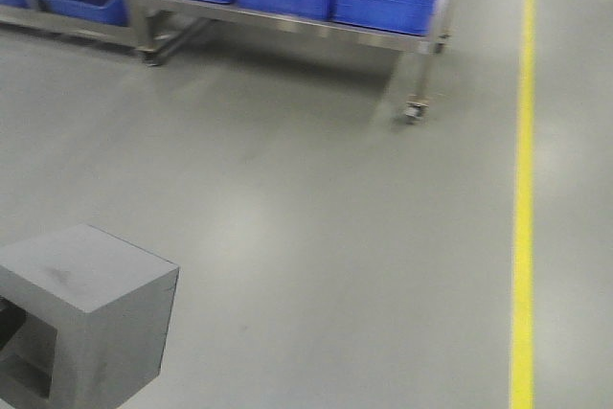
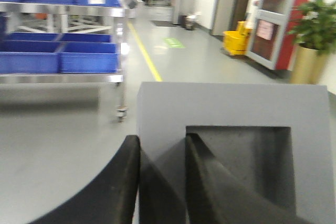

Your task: Sort gray base to blue bin

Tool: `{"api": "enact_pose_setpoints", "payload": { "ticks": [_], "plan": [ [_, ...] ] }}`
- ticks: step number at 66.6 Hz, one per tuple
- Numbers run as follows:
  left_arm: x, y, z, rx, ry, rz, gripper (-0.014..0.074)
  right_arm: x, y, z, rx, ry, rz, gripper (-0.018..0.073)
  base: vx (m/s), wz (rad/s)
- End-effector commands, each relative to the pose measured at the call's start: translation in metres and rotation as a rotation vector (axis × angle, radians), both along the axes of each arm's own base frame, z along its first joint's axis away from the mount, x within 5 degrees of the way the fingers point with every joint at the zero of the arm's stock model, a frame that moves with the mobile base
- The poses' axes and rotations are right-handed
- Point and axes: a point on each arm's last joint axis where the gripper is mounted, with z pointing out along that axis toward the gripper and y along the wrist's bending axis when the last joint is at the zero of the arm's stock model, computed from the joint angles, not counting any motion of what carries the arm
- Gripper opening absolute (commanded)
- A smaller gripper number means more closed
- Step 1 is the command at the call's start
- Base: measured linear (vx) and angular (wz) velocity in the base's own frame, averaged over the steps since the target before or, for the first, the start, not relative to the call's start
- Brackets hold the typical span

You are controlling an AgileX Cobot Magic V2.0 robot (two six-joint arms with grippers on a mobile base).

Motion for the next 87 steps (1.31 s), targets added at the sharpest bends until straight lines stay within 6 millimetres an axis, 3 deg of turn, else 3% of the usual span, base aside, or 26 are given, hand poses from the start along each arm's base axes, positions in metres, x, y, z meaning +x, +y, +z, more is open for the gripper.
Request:
{"api": "enact_pose_setpoints", "payload": {
  "ticks": [1, 34, 87],
  "plan": [
    [-0.0018, -0.0020, 0.0190, -0.077, -0.098, -0.031, -0.0007, 0.0003, -0.0001, 0.0051, -0.015, -0.074, -0.002, -0.0005, 0.07, -0.81],
    [-0.0018, -0.0020, 0.0190, -0.077, -0.098, -0.031, -0.0007, 0.0003, -0.0001, 0.0051, -0.015, -0.074, -0.002, -0.0005, 0.11, -0.50],
    [-0.0018, -0.0020, 0.0190, -0.077, -0.098, -0.031, -0.0007, 0.0003, -0.0001, 0.0051, -0.015, -0.074, -0.002, -0.0005, 0.30, -0.08]
  ]
}}
